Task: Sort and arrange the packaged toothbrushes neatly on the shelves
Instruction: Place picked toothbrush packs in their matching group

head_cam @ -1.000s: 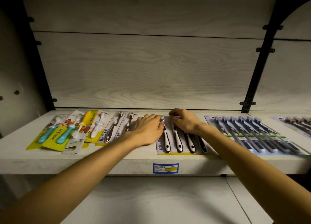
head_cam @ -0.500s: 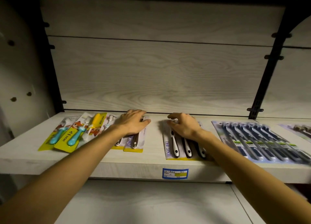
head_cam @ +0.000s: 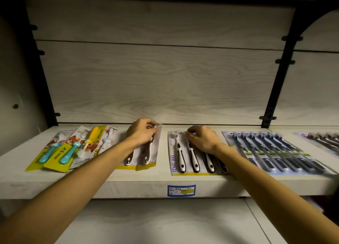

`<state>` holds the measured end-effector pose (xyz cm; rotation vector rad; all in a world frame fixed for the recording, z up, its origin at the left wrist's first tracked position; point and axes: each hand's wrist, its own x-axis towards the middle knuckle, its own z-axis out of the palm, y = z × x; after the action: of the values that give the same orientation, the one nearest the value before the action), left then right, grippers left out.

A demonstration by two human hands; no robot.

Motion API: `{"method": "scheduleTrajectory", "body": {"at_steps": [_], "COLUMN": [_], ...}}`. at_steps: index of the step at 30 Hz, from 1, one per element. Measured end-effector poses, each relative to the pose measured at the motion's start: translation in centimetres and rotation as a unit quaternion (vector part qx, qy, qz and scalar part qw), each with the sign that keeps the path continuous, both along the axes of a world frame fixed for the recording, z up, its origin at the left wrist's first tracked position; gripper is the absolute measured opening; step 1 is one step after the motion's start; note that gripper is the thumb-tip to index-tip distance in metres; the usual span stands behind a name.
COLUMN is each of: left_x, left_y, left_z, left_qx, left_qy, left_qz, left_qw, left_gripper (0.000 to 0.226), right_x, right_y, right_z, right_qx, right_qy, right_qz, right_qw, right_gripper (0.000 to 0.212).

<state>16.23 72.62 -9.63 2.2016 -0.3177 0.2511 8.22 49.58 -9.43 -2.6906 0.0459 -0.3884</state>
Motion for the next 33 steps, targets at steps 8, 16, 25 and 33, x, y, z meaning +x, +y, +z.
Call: {"method": "scheduleTrajectory", "body": {"at_steps": [8, 16, 25, 33], "left_x": [-2.8, -1.8, -0.9, -2.8], "left_y": [-4.4, -1.4, 2.0, -2.5], "left_z": [-0.3, 0.7, 0.3, 0.2], "left_qx": [0.163, 0.201, 0.111, 0.164], "left_qy": [-0.052, -0.047, -0.053, -0.085], "left_qz": [0.035, 0.031, 0.086, 0.018], "left_qw": [0.985, 0.978, 0.989, 0.983], "left_gripper": [0.031, 0.029, 0.018, 0.024], "right_x": [0.2, 0.4, 0.3, 0.2], "right_y": [0.0, 0.0, 0.0, 0.2], "right_z": [-0.2, 0.0, -0.2, 0.1], "right_qx": [-0.034, -0.03, -0.033, -0.012], "right_qy": [0.014, 0.024, 0.021, 0.039], "right_qz": [0.0, 0.008, 0.007, -0.003], "right_qw": [0.999, 0.999, 0.999, 0.999], "right_gripper": [0.036, 0.04, 0.035, 0.041]}}
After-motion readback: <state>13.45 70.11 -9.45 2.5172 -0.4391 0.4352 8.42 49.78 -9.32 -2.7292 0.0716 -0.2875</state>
